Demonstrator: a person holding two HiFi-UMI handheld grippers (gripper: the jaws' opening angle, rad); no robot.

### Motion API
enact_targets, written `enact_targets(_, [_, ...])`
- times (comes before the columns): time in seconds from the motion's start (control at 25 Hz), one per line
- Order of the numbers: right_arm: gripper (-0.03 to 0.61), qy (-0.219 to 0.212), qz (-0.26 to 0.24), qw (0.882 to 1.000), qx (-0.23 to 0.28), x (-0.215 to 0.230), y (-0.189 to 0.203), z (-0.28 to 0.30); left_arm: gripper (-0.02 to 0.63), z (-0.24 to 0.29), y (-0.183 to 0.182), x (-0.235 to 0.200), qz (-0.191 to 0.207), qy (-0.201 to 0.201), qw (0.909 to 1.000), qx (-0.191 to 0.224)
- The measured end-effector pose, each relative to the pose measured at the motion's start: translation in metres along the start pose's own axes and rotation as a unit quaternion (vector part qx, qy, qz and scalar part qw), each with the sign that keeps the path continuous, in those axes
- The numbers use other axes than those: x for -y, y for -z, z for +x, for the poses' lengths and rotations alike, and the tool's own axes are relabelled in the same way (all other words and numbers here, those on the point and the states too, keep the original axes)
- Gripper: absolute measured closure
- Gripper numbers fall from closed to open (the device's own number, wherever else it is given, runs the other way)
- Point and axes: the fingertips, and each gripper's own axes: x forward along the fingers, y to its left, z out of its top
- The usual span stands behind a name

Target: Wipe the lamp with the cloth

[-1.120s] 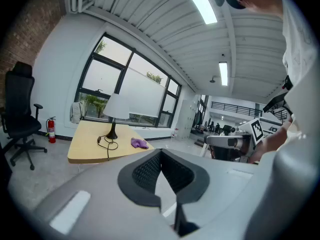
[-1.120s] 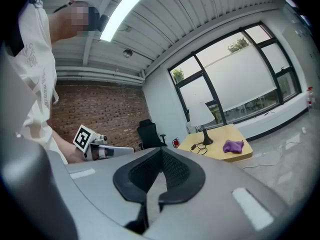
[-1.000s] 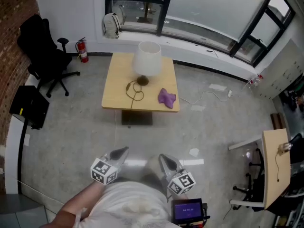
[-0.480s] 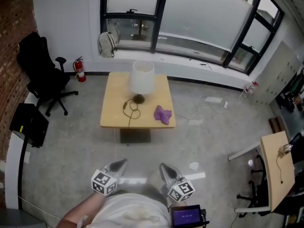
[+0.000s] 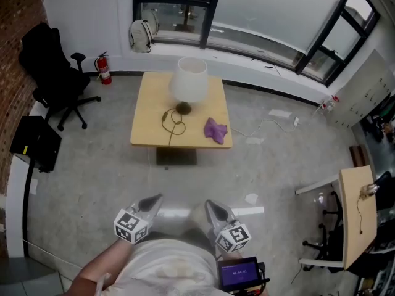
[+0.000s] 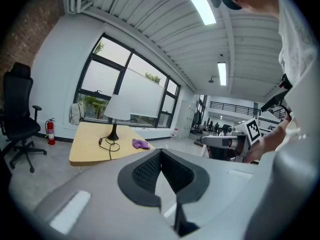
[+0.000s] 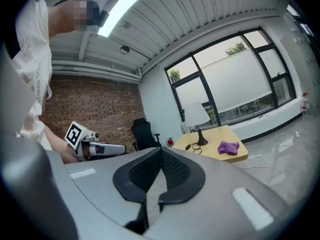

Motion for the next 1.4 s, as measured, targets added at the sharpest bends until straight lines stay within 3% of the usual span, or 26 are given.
enact_targets(0.16, [0.568,-0.005,-0.006,1.000,-0.003,-0.003,-0.002,0.004,0.612,-0.004,0.001,-0.002,-0.005,-0.001,1.0000,-0.002])
enact_targets(0.68, [0.567,-0.008,-0.036,0.999,0.011,0.033,-0.031,0.036,0.612,0.030,-0.046,-0.027,0.021,-0.011,0.9988,0.043])
enact_targets(0.96, [0.568,-0.001,-0.017,1.000,-0.007,0.071,-0.023,0.061,0.612,0.065,-0.045,-0.052,0.009,-0.023,0.9993,0.028])
enact_targets(1.4, [0.568,-0.023,0.020,1.000,-0.005,0.159,-0.056,0.120,0.612,0.148,-0.081,-0.087,0.012,-0.054,0.9984,0.012])
